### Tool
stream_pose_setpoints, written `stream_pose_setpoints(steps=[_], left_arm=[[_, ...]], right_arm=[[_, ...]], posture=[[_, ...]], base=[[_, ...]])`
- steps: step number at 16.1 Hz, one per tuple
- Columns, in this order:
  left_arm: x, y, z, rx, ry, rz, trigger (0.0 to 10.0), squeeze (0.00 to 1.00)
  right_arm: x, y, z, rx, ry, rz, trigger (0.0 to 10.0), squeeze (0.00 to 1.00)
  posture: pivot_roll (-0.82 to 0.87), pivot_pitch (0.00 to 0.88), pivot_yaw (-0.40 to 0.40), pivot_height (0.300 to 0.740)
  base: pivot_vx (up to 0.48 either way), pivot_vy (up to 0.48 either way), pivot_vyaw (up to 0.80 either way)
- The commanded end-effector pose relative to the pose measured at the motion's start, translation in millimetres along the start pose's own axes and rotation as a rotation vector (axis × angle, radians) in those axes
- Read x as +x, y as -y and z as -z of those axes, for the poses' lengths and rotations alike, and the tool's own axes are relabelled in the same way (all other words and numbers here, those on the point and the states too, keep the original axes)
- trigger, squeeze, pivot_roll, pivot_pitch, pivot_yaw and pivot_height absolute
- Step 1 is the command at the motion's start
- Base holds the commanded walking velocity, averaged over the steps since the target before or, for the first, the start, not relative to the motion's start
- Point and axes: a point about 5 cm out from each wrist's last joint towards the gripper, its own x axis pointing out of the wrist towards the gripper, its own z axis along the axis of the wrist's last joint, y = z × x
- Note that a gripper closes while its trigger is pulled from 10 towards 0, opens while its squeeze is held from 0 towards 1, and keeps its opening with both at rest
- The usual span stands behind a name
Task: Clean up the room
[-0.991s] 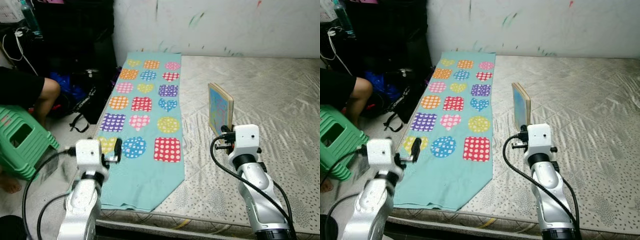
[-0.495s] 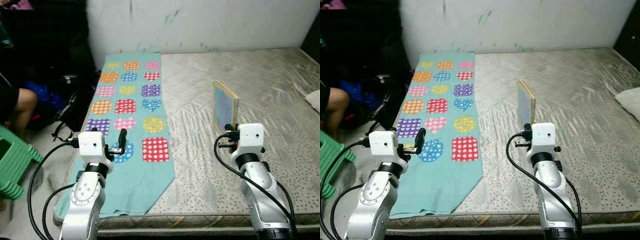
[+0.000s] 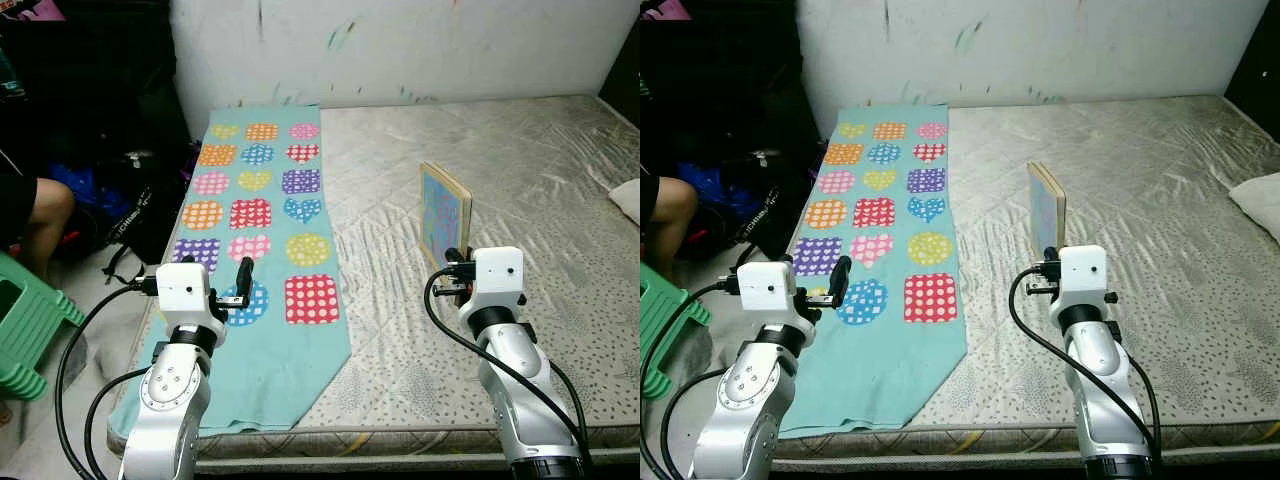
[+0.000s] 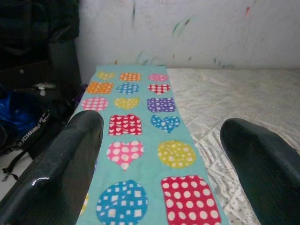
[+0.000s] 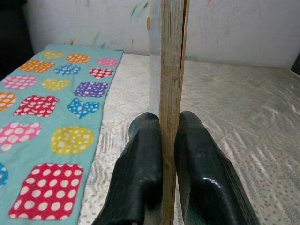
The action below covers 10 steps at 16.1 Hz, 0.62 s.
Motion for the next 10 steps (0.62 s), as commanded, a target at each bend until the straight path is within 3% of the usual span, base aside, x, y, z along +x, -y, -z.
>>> stream_pose_setpoints(steps=[1, 5, 6, 10], left_arm=[[0.0, -2.8, 1, 0.007, -0.009, -0.004, 10.0, 0.0], [0.4, -2.6, 1, 0.004, -0.008, -0.003, 10.0, 0.0], [10.4, 3.5, -9, -0.066, 0.027, -0.013, 10.0, 0.0], [13.6, 4.4, -12, -0.075, 0.037, -0.016, 10.0, 0.0]], right_arm=[[3.5, -1.5, -17, 0.006, 0.08, 0.001, 10.0, 0.0], [3.6, -1.6, -18, 0.007, 0.08, 0.0, 10.0, 0.0], [16.7, 0.7, -27, -0.001, 0.109, 0.023, 10.0, 0.0], [21.0, -0.7, -31, -0.002, 0.12, 0.024, 10.0, 0.0]], posture=[[-0.03, 0.0, 0.069, 0.74], [-0.03, 0.0, 0.069, 0.74], [-0.03, 0.0, 0.048, 0.74], [-0.03, 0.0, 0.047, 0.74]], base=[[0.0, 0.0, -0.46], [0.0, 0.0, -0.46], [0.0, 0.0, 0.0], [0.0, 0.0, 0.0]])
